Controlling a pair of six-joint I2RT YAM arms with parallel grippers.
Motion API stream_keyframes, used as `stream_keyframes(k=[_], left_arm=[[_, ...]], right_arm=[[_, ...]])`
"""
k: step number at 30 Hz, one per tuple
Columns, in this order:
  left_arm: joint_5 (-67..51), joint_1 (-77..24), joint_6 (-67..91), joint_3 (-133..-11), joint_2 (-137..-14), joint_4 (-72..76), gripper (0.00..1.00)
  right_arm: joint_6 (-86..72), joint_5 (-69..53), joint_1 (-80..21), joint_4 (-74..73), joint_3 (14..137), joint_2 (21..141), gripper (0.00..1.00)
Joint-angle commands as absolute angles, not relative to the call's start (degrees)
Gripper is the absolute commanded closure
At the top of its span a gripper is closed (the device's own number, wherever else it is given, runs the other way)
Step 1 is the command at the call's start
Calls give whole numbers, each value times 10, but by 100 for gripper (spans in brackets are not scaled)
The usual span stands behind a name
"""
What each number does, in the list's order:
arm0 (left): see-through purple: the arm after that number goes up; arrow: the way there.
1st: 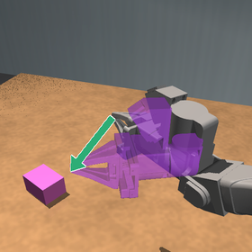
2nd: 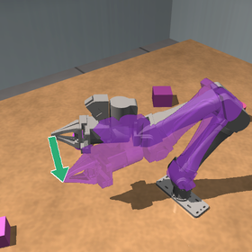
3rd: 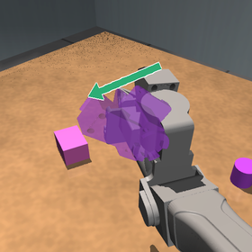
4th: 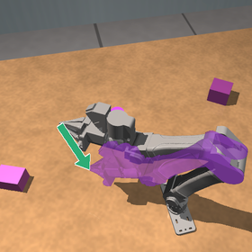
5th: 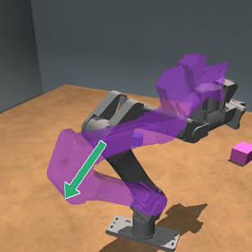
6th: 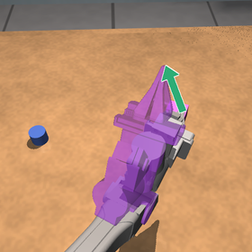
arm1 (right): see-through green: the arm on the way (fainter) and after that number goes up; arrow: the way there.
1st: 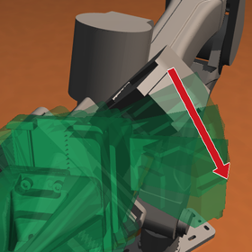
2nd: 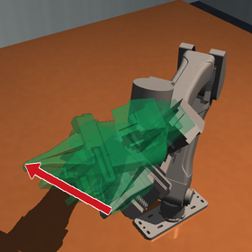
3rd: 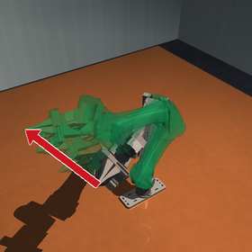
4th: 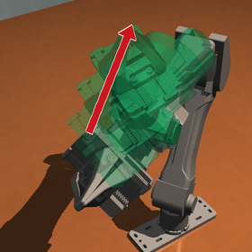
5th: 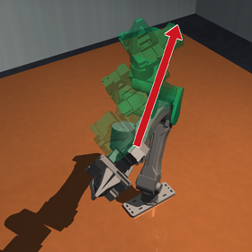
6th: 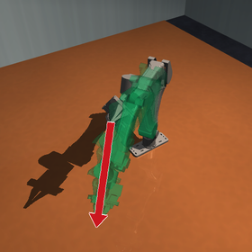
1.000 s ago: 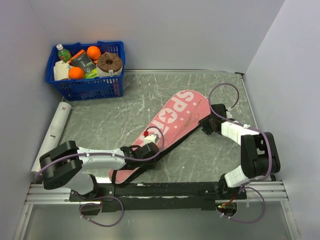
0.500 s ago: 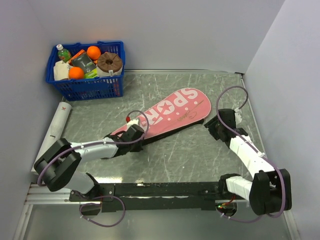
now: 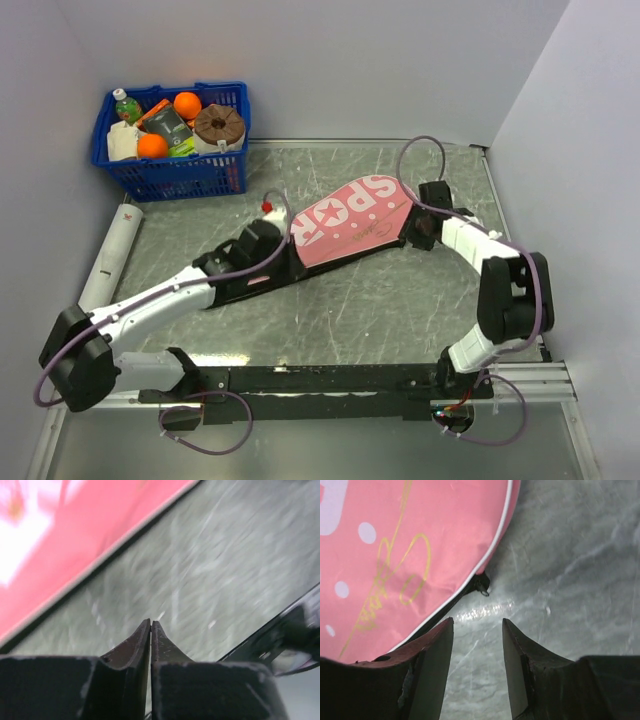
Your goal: Pack up the badminton gear
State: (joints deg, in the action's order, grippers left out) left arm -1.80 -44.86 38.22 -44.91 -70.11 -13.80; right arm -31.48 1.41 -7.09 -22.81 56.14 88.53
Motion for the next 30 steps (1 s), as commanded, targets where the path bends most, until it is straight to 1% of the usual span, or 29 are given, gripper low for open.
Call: stream_keyframes(k=[1,4,7,12,17,24,26,30], left_arm=[[45,-438,335,-532,-734,-191,90],[74,-422,316,-572,-784,-196,91],[83,-404,309,-587,-827,-179,88],[76,-382,294,-609,-899,-158,90],[60,-371,293,-620,-944,-147,92],[57,-365,301,-613,-969,-141,93],[58,-366,302,-608,-969,-138,93],[60,-365,308,-599,-970,-133,93]], right_arm=[[-251,18,-67,-250,603,935,50],[-237,14,-68,-245,611,955,51],[-228,10,-67,-248,622,976,52],[-222,13,-68,-249,633,998,53],[-218,20,-67,-257,652,1018,54],[-223,16,-69,-268,668,1045,66],[-223,17,-69,-272,676,1049,68],[-226,20,-73,-272,673,1052,77]])
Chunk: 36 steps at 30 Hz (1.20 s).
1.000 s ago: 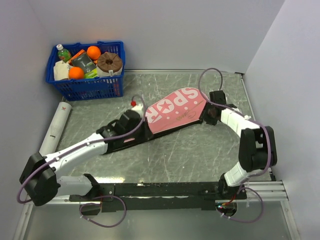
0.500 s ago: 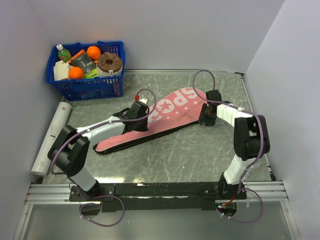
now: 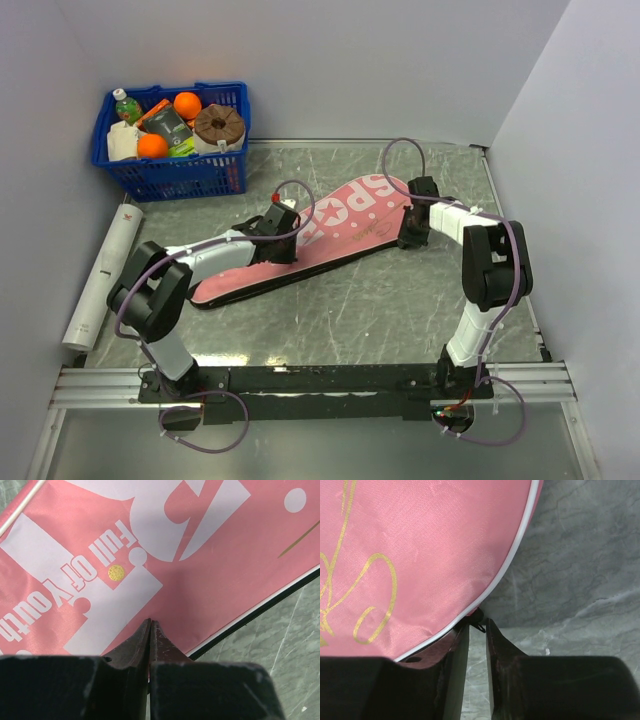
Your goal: Pack up the badminton gear
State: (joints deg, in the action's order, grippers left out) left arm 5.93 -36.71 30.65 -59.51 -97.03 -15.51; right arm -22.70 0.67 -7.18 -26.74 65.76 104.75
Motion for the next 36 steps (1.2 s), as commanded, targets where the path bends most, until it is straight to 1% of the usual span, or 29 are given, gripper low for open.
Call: stream_keyframes(k=[1,5,8,9,22,27,28,36], left_arm=[[60,-366,308,-595,-971,-131,93],[58,-366,314,-589,-976,-125,94],[60,-366,317,-582,-982,-119,94],[62,-366,318,-581,-986,-118,94],[57,-365,334,-564,-1046,-89,97],[47,-367,339,-560,-1056,-80,99],[47,-367,338,-559,-1056,-79,99],[46,-367,338,-558,-1055,-79,99]], right_arm=[[-227,21,-74,-272,672,1051,79],[-228,26,-76,-275,675,1053,87],[-228,29,-77,-277,675,1053,95],[-229,28,-78,-277,676,1054,100],[-223,6,-111,-276,679,1053,100],[-233,3,-167,-278,691,1052,100],[-236,-27,-175,-275,693,1054,100],[-271,-89,-269,-261,728,1080,100]])
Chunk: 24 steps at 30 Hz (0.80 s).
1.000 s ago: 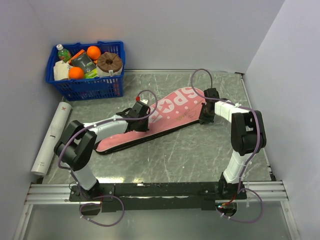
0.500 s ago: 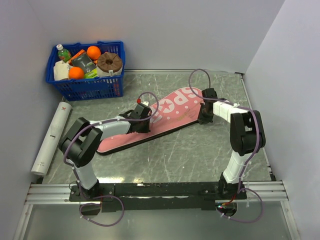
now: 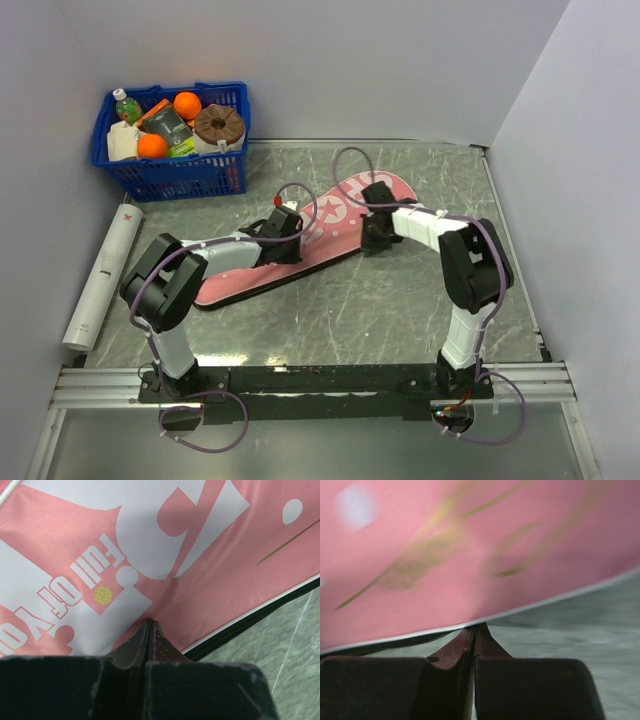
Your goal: Pack up the badminton gear
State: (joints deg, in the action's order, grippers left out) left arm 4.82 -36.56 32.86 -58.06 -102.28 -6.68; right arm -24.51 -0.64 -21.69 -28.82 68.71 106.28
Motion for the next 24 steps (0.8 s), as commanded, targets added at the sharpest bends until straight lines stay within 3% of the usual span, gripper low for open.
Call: stream_keyframes(k=[1,8,13,18,24], left_arm=[[46,-367,337,-558,-1055,-79,99],[34,-367,339,-558,-1056,-73,99],[26,-367,336,-552,-1041,-62,99],[5,-369,325,-541,-1002,-43,98],[-16,-374,316,-548,-889,-82,77]], right_arm=[[-279,-99,-279,-258,727,1084,100],[-318,-220,-323,-216,724,1091,100],[-377,-355,-341,-105,676,1090,100],[-391,-366,-344,-88,654,1089,100],[-387,-331,-315,-93,624,1075,100]])
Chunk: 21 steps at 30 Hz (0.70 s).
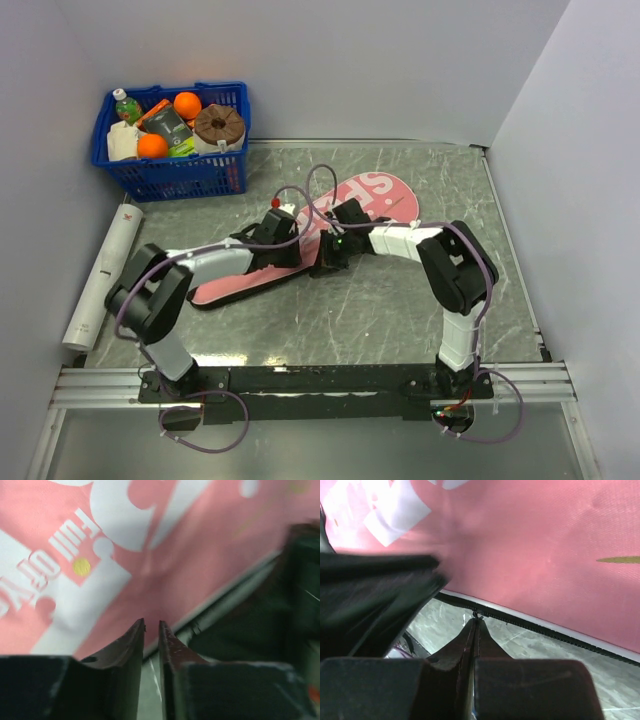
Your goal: Pack up the badminton gear
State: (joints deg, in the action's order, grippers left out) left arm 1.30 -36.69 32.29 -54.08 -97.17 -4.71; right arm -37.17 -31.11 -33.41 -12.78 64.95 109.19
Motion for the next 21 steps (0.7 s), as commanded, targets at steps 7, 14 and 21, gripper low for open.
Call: stream_keyframes(k=[7,14,21], left_arm=[[-2,-374,295,-562,-792,-241,67],[61,-373,330,-520,-742,-290,62],[64,-362,360,-498,-753,-310,62]], right_arm=[[-374,-323,-245,-80,575,1051,100],[-343,-333,-150,-86,555,1049,100],[-327,-319,-105,-117,601,1060,100]])
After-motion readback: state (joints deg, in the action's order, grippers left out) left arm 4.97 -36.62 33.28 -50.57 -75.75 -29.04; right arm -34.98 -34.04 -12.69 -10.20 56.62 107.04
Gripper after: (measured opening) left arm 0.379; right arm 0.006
